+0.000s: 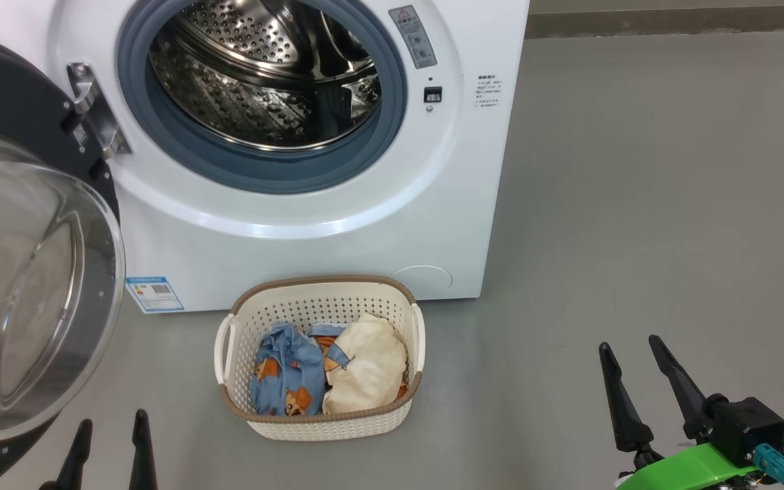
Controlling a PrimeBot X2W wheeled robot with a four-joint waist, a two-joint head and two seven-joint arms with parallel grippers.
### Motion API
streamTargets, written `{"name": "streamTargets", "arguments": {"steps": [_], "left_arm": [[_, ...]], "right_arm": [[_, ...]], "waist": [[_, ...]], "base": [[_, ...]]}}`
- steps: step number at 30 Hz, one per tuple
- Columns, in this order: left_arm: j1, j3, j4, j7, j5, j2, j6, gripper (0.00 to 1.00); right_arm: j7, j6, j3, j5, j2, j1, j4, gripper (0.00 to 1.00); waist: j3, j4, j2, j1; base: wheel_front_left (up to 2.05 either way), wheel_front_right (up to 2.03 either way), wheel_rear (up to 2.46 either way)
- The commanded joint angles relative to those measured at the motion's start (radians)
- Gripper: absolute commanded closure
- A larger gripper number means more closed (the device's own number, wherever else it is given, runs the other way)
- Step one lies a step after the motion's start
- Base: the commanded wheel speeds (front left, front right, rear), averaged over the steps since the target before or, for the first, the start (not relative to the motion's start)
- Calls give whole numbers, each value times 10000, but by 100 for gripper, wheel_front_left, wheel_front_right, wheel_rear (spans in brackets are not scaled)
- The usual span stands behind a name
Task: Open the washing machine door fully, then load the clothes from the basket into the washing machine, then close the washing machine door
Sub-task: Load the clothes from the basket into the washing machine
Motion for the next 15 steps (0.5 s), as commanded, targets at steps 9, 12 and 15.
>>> {"name": "streamTargets", "arguments": {"steps": [9, 12, 15], "left_arm": [[-421, 354, -202, -63, 126, 113, -24, 0], [-453, 359, -192, -63, 138, 115, -24, 0], [-498, 366, -193, -63, 143, 128, -24, 0]], "right_arm": [[-118, 17, 295, 161, -4, -115, -165, 0], [-118, 17, 308, 178, -4, -139, -157, 0], [-118, 17, 288, 194, -4, -164, -188, 0]], "waist": [[66, 73, 0, 0], [105, 82, 0, 0], [181, 92, 0, 0]], "base": [[0, 0, 0], [0, 0, 0], [0, 0, 0]]}}
